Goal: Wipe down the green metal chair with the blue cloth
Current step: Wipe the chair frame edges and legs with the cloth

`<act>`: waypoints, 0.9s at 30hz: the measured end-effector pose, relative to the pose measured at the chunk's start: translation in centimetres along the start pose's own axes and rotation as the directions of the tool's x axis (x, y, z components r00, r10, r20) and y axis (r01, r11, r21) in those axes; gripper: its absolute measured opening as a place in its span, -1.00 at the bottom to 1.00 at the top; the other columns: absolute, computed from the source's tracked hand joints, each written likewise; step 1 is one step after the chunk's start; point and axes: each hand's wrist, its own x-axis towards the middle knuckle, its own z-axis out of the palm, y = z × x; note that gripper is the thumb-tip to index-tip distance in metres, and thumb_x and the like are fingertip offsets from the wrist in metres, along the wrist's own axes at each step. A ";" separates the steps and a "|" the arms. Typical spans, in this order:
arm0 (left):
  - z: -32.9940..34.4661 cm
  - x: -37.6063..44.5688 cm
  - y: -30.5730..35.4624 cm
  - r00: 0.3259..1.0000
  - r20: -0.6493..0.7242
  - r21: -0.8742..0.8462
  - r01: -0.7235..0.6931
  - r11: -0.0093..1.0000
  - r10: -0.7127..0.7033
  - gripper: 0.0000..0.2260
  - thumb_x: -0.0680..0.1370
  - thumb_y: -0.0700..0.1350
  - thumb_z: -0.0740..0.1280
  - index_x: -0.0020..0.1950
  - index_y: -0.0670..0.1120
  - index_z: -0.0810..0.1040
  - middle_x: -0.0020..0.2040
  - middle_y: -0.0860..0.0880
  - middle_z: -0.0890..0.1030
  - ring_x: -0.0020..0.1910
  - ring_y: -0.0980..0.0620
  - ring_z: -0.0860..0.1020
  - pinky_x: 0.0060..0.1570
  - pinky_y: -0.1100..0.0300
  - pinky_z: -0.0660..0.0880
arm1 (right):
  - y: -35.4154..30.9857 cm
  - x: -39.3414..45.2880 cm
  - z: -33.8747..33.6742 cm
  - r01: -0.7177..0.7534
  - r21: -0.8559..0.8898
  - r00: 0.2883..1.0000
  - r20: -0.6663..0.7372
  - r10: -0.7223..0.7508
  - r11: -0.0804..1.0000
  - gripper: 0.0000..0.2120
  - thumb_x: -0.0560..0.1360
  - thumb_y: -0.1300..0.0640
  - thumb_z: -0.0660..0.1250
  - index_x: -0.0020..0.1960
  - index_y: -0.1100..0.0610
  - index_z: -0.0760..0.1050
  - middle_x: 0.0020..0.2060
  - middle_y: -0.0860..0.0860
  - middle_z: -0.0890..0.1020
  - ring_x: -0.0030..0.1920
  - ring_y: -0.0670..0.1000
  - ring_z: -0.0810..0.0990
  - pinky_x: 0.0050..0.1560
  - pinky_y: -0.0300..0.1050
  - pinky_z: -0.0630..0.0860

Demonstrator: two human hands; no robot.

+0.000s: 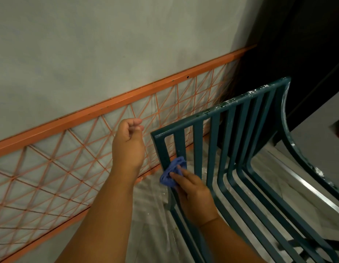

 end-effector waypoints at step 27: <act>-0.4 -0.7 1.5 0.995 -0.028 0.028 -0.096 0.995 0.097 -0.86 0.57 -0.08 0.22 -0.01 0.15 0.51 -0.01 0.15 0.59 -0.01 0.19 0.55 -0.01 0.20 0.47 | -3.9 3.3 -1.2 -0.010 0.169 0.931 -0.357 0.071 0.986 -0.62 0.49 0.20 0.34 0.24 -0.07 0.35 0.37 0.05 0.24 0.23 -0.16 0.32 0.15 -0.55 0.32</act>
